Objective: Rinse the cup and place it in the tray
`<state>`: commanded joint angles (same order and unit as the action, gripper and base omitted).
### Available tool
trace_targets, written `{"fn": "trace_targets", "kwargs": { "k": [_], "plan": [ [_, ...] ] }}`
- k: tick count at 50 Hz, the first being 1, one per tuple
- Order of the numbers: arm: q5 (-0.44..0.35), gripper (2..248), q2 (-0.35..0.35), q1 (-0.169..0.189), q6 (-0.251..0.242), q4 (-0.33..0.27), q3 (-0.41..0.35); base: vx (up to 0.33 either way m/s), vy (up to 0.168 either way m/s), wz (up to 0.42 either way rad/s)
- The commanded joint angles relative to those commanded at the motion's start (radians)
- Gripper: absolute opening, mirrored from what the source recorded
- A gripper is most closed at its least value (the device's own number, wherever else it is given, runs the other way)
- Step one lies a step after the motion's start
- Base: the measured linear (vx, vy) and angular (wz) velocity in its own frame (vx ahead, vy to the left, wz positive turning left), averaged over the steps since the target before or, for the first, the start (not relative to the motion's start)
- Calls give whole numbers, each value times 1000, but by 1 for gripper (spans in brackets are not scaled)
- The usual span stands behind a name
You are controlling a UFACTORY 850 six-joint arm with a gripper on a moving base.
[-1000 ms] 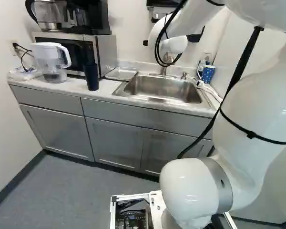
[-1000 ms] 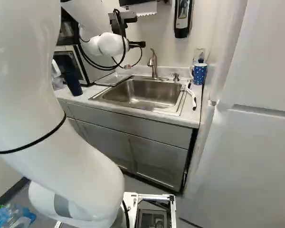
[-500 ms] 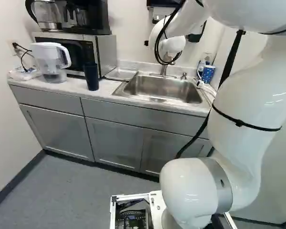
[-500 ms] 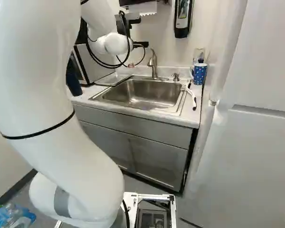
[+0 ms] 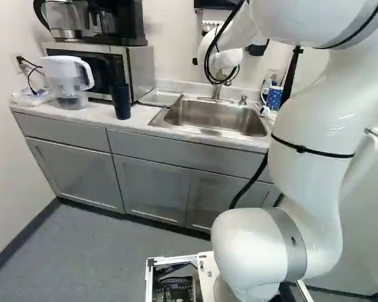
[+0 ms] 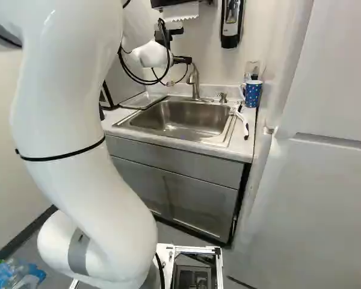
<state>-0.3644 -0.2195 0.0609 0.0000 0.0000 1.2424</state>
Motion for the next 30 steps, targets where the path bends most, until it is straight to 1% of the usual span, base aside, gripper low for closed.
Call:
{"fn": "trace_targets", "kwargs": {
  "k": [23,30],
  "plan": [
    [91,247,-97,15,0,0,110,0,0,0],
    [98,247,-126,19,0,0,144,0,0,0]
  ]
}}
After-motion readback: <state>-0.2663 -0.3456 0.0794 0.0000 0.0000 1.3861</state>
